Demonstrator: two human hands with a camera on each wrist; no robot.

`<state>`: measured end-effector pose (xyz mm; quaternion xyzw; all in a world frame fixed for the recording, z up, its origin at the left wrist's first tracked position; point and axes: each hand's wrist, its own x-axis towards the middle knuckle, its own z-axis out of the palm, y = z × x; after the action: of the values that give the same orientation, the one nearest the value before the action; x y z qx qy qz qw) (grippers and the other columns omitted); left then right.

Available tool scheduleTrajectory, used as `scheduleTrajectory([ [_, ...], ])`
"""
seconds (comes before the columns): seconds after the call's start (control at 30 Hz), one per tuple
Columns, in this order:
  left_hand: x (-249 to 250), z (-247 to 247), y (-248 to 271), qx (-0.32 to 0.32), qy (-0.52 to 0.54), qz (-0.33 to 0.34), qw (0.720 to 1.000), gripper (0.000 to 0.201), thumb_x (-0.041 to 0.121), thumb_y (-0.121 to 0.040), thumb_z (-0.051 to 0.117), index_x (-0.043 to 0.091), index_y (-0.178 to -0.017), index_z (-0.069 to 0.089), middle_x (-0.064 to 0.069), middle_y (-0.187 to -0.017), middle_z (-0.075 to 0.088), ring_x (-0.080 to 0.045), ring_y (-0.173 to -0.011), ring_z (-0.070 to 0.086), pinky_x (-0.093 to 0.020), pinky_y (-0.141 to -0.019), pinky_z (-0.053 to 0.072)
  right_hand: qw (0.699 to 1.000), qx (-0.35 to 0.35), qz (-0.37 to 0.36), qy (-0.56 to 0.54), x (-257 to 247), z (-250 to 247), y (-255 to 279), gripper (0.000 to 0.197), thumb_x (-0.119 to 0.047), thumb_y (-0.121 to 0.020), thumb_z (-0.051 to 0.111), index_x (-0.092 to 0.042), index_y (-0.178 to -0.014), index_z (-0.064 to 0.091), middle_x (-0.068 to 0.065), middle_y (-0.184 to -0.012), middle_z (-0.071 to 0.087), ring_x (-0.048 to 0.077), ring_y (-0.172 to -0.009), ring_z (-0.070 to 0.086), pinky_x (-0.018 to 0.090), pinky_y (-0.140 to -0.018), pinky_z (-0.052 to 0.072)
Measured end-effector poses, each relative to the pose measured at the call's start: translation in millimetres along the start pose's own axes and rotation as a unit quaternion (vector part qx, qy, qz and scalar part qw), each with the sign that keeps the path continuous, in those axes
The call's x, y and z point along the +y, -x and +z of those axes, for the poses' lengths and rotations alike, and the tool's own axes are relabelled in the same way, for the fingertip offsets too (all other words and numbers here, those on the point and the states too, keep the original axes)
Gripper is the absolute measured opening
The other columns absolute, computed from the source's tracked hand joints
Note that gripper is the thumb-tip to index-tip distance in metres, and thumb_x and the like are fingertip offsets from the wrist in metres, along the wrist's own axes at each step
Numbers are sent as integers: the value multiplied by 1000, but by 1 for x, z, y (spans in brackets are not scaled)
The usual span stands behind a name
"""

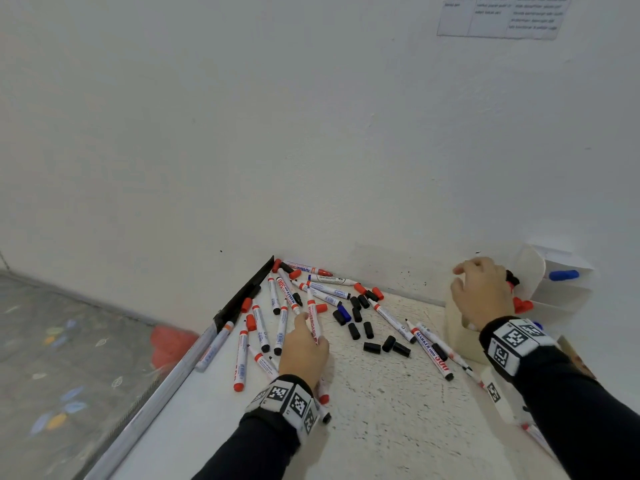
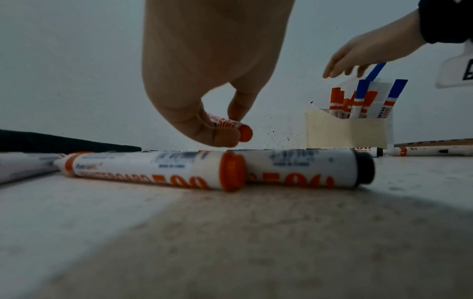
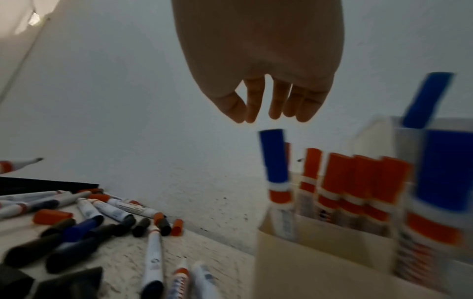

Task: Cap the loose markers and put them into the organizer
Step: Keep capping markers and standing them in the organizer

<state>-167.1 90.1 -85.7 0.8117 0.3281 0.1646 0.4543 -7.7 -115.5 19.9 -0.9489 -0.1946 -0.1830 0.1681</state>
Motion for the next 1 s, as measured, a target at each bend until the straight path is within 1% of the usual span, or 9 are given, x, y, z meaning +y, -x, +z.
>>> scheduleTrajectory([
  [0.1,0,-1,-3,11,25,-17,999,59,15,-93,48,16,-145,22,-7,-101,61,-12,-76,60,-20,-72,52,994,-64,-66,-65,-36,17,-1,21,-13,-92,44,-11,-107,59,7,-119,53,21,-110,48,32,-95,38],
  [0.2,0,-1,-4,24,29,-29,999,57,15,-94,47,17,-145,22,-8,-107,61,-11,-77,60,-17,-71,50,970,-188,-85,-125,-71,49,-2,23,-13,-94,44,-14,-108,61,6,-118,58,18,-107,52,25,-89,37],
  [0.33,-2,1,-6,42,25,-45,998,57,15,-93,47,16,-145,23,-8,-115,59,-14,-90,62,-20,-79,51,925,-337,-135,-111,-114,91,1,38,-14,-96,40,-18,-133,47,4,-139,46,9,-93,51,14,-76,40],
  [0.4,-4,2,-6,54,29,-43,997,57,15,-92,47,18,-144,25,-8,-115,59,-17,-95,63,-26,-86,53,911,-368,-169,-81,-131,108,4,44,-15,-97,37,-20,-141,36,5,-148,36,14,-114,51,22,-94,42],
  [0.43,-4,2,-6,58,36,-41,997,58,15,-92,48,19,-144,24,-8,-116,59,-19,-97,63,-29,-87,54,907,-373,-183,-71,-137,117,5,47,-13,-97,36,-21,-143,32,4,-150,33,19,-128,42,28,-107,34],
  [0.5,-5,4,-4,63,50,-37,996,58,15,-91,47,20,-144,24,-9,-116,59,-20,-98,63,-32,-88,54,902,-378,-202,-53,-148,132,6,48,-13,-97,33,-25,-143,31,2,-150,32,22,-137,31,34,-114,25],
  [0.63,-4,5,-3,63,51,-28,996,54,19,-89,48,19,-140,31,-8,-119,57,-21,-101,61,-34,-88,53,902,-350,-246,57,-159,157,7,39,-26,-94,39,-25,-132,44,2,-140,42,27,-128,39,45,-105,35],
  [0.83,0,1,-3,63,43,-20,997,55,19,-94,43,15,-145,23,-4,-147,32,-17,-132,38,-27,-108,34,921,-312,-231,44,-154,164,3,33,-9,-90,50,-17,-122,54,6,-125,46,24,-117,47,33,-98,41],
  [1.0,1,0,-2,60,49,-20,997,54,13,-93,46,17,-143,27,-3,-143,37,-16,-130,39,-26,-108,33,938,-267,-220,-24,-150,150,-1,22,-5,-91,47,-10,-109,57,10,-117,52,23,-101,55,29,-88,43],
])
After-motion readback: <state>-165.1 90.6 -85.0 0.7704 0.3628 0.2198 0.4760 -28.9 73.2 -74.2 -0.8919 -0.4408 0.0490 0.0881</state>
